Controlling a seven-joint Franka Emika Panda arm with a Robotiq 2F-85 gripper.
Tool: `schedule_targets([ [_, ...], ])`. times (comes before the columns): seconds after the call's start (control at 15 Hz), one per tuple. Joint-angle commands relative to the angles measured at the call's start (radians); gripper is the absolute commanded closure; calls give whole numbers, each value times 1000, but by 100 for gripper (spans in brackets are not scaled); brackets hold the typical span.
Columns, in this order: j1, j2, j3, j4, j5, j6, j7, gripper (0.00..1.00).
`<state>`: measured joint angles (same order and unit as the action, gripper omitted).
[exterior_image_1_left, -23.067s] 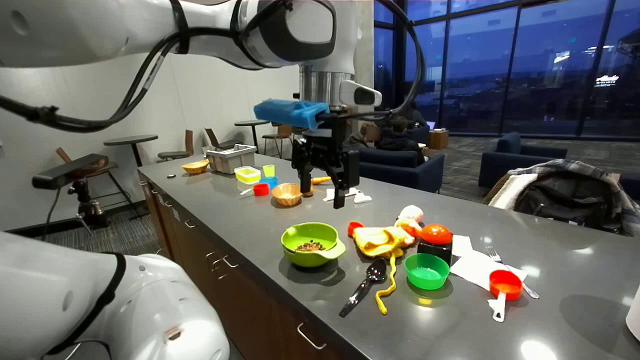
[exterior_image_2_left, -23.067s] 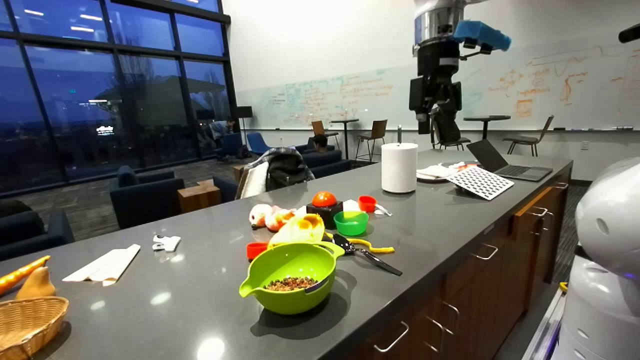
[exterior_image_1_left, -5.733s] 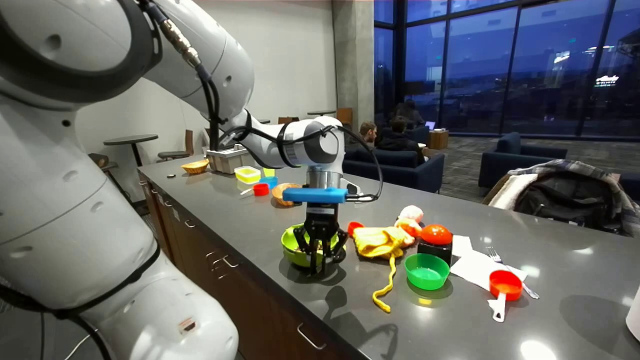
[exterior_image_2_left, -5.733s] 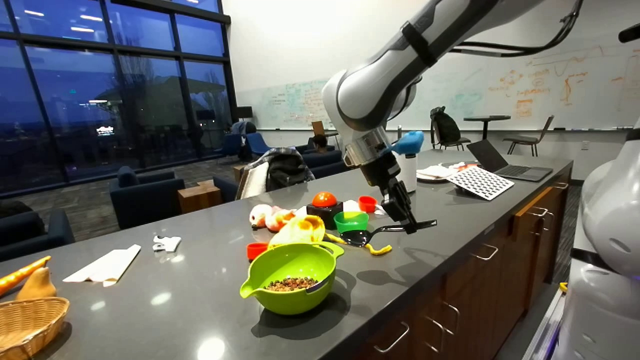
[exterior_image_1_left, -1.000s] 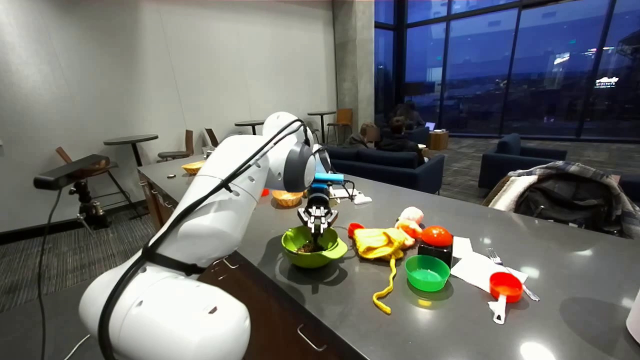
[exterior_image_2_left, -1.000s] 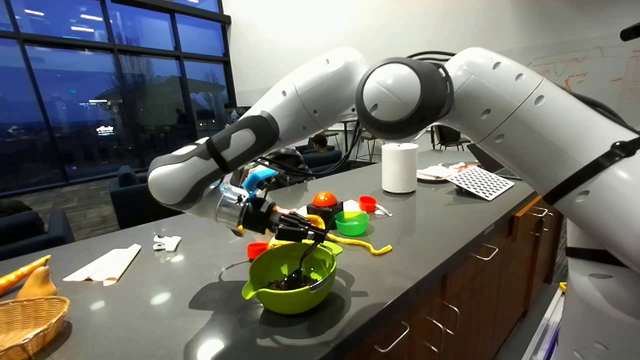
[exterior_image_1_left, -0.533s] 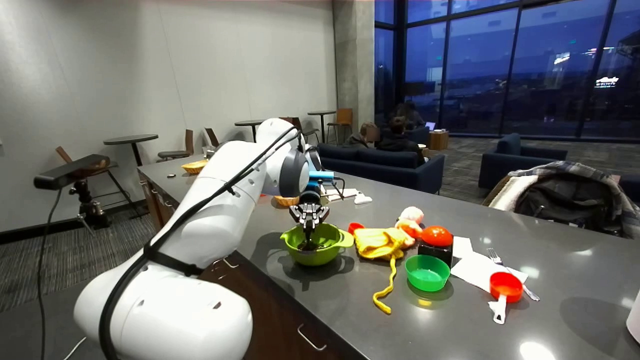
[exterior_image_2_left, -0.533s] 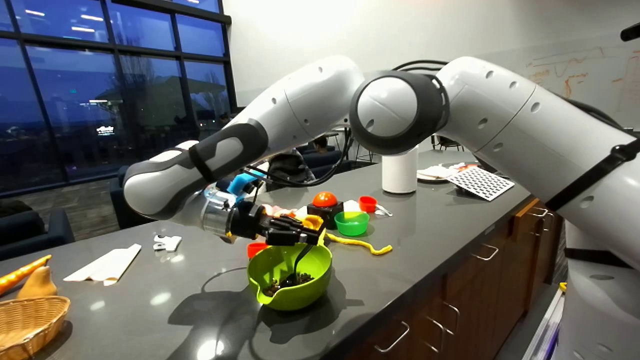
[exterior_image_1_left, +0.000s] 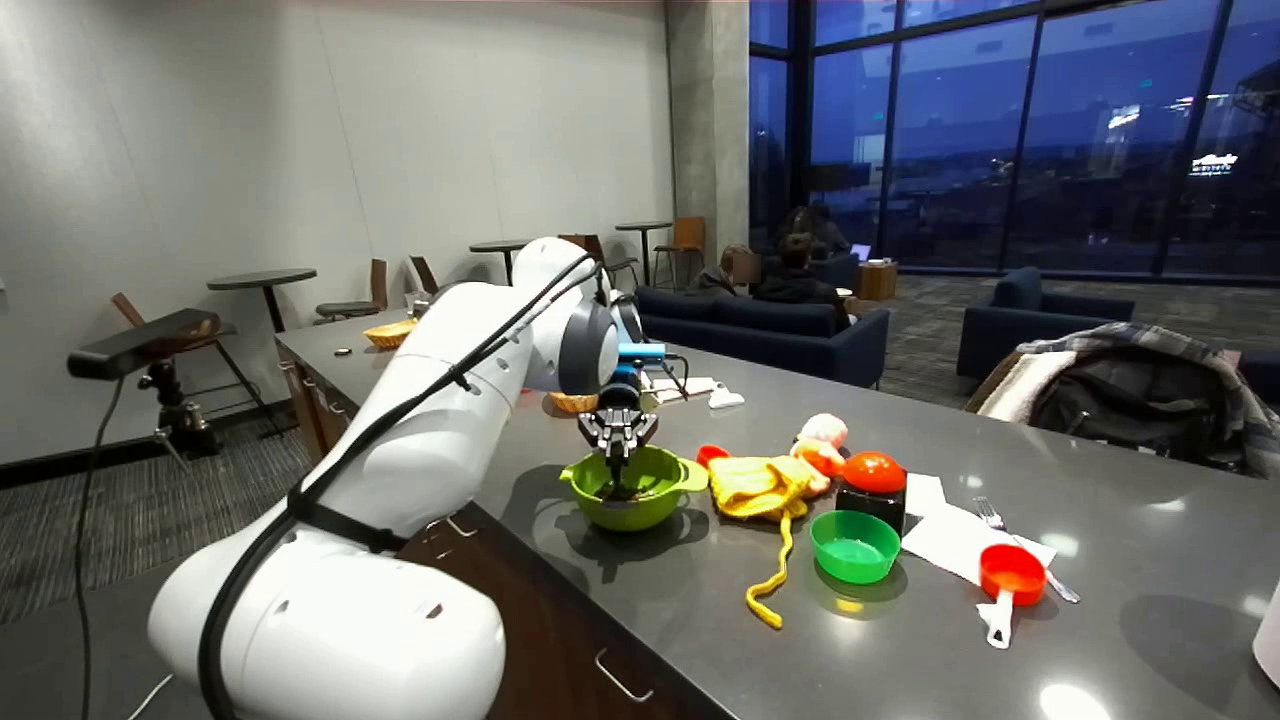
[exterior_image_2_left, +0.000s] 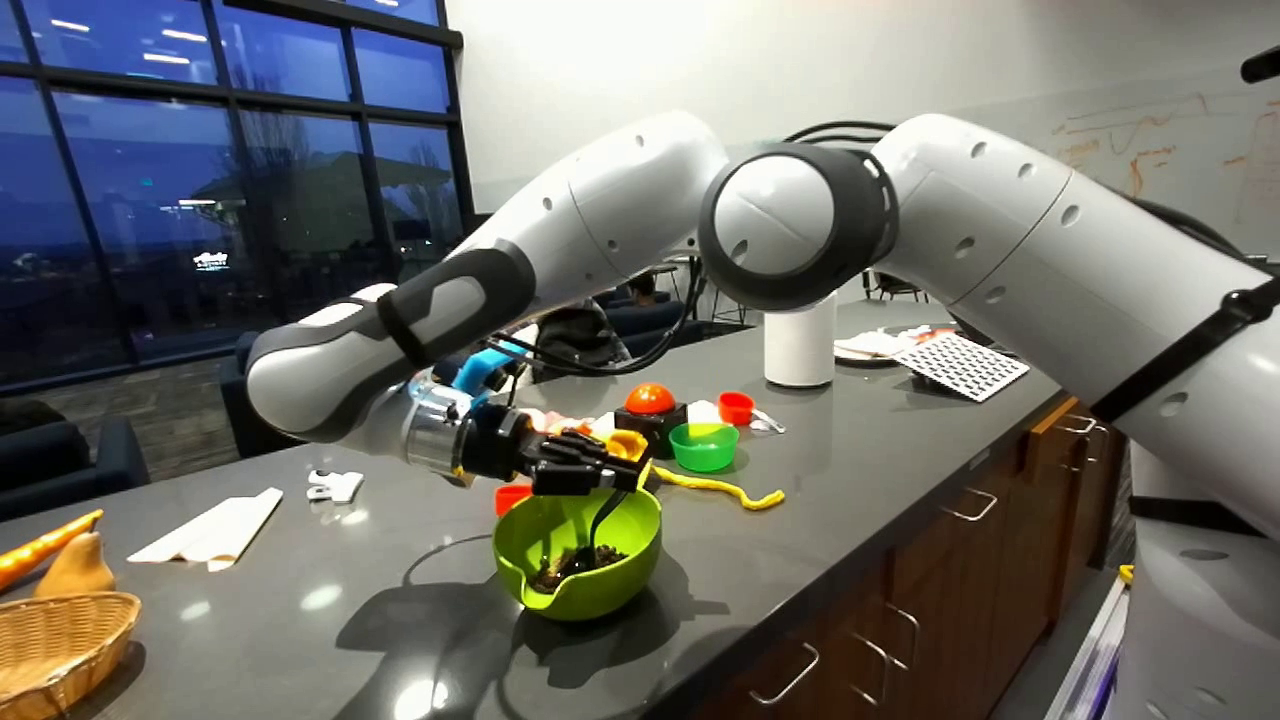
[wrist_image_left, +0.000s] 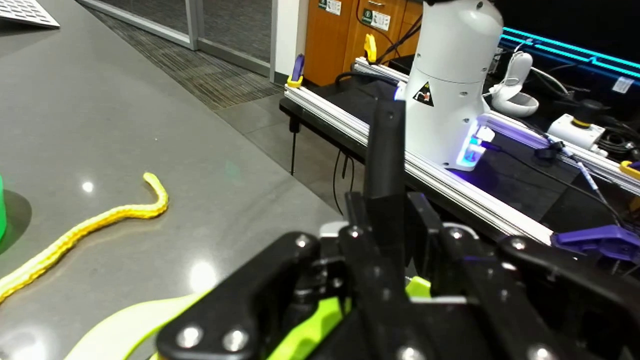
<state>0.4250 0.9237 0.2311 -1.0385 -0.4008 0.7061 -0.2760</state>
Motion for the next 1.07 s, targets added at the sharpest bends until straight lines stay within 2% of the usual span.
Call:
schedule_targets([
  [0.0,-27,-62,-1,-77,24,28,39,94],
  [0.53,-119,-174,3,-235,33,108,48,94],
  [0.73,-146,-191,1,-258,23,121,26,94],
  [1.0,-163,-169,-3,-232,11,117,2,94],
])
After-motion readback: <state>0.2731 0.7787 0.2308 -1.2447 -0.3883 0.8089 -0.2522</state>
